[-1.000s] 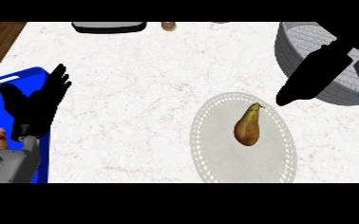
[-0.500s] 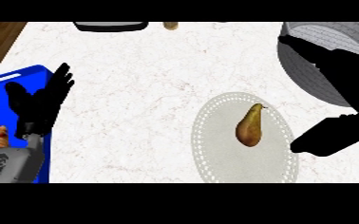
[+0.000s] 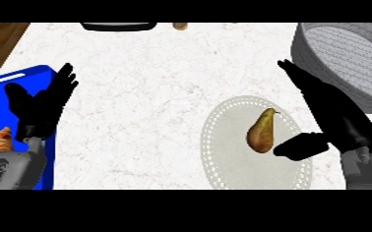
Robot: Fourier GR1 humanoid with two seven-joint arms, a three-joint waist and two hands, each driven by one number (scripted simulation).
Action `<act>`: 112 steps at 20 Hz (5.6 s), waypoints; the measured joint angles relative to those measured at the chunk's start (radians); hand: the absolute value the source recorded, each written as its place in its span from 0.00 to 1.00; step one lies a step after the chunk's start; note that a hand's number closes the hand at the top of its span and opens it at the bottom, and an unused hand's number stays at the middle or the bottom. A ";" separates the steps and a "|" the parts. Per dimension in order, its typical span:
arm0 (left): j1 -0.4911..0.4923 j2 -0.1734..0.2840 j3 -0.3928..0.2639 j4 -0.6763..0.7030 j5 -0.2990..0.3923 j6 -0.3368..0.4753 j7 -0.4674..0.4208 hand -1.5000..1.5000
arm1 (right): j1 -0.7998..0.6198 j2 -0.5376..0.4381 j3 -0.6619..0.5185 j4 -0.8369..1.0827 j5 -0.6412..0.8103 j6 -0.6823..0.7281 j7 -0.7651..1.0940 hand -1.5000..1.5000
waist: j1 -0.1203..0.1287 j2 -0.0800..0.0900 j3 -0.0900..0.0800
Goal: Pick the pear from the placemat and place it in the basket
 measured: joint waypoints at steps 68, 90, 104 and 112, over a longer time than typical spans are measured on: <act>-0.085 -0.179 0.173 0.022 -0.196 -0.180 0.054 0.50 | -0.204 0.492 -0.127 0.689 0.519 -0.180 -0.003 1.00 | 0.070 0.016 -0.001; -0.068 -0.175 0.190 0.035 -0.207 -0.173 0.046 0.50 | -0.906 0.503 -0.140 1.102 0.636 -0.831 0.268 1.00 | 0.034 0.004 -0.002; -0.038 -0.174 0.197 0.012 -0.208 -0.182 0.034 0.50 | -1.161 0.306 -0.321 1.385 0.729 -0.828 0.254 1.00 | 0.030 0.008 -0.002; -0.042 -0.166 0.207 0.012 -0.202 -0.191 0.042 0.50 | -1.186 0.180 -0.354 1.524 0.802 -0.821 0.258 1.00 | 0.029 0.010 -0.002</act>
